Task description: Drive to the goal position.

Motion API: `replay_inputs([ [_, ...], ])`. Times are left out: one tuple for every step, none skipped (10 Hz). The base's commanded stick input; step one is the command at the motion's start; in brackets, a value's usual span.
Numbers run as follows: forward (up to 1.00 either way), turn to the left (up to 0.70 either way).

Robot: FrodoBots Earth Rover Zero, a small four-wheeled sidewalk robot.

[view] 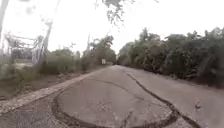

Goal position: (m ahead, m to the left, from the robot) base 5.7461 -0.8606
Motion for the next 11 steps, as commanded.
replay_inputs([
  [0.85, 0.0],
  [0.85, 0.0],
  [0.85, 0.0],
  [0.85, -0.02],
  [0.85, -0.15],
  [0.85, -0.27],
  [0.85, -0.34],
  [0.85, -0.21],
  [0.85, 0.0],
  [0.85, 0.0],
  [0.85, 0.0],
])
